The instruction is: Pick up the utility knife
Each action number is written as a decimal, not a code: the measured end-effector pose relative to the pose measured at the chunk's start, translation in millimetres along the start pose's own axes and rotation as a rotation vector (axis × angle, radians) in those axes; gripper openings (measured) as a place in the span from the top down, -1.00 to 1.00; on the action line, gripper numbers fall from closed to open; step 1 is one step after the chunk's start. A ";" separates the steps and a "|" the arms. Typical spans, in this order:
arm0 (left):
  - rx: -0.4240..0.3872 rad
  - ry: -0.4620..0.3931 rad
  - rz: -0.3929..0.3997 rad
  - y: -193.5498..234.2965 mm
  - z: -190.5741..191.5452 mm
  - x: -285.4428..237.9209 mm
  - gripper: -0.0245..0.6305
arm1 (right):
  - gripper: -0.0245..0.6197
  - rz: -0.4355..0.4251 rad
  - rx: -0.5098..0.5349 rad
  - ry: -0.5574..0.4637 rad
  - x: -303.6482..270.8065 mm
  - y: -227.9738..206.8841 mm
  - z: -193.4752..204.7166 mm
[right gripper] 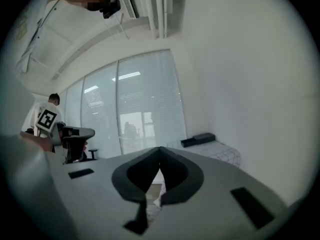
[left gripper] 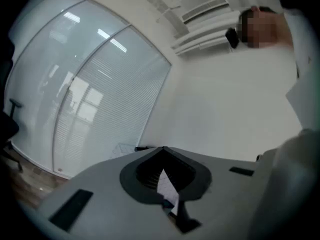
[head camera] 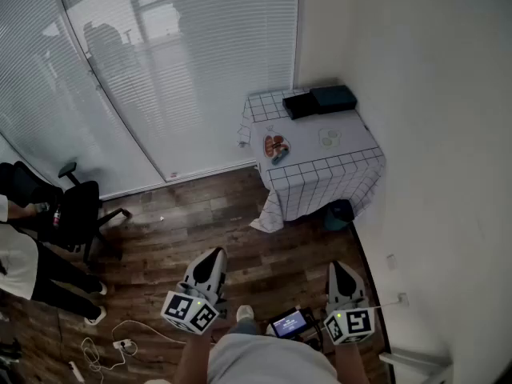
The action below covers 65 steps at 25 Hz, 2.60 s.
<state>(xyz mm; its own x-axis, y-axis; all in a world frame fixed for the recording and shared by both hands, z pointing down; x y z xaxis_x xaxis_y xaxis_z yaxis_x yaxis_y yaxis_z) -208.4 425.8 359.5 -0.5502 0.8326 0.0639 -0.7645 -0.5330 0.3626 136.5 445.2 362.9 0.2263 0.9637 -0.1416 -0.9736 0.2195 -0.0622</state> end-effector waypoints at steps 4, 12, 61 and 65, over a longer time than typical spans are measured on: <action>-0.026 -0.035 -0.008 -10.2 -5.0 21.6 0.90 | 0.90 0.005 0.060 -0.041 15.9 30.1 -10.7; -0.287 0.068 -0.042 -40.4 -4.1 19.9 0.90 | 0.90 -0.021 0.029 -0.097 31.9 58.1 -19.1; -0.299 0.140 0.110 95.1 -34.9 -204.2 0.90 | 0.90 0.115 0.083 -0.038 -195.2 2.0 -41.1; -0.313 0.140 0.121 106.6 -34.7 -214.2 0.90 | 0.90 0.134 0.083 -0.030 -202.0 -0.3 -42.3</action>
<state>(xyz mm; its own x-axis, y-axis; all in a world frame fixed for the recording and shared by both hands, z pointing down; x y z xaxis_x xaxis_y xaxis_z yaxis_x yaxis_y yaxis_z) -183.6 185.5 352.3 -0.6671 0.7435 -0.0465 -0.7448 -0.6649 0.0564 92.2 244.0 349.8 0.0948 0.9890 -0.1139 -0.9943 0.0996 0.0370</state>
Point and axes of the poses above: the fingertips, and each gripper's own axes: x backward along the fingers, y to its left, z out of its underside, the point moved 10 cm from there along x, backward along the fingers, and after that the axes turned 8 degrees about z, right-handed, at the moved point
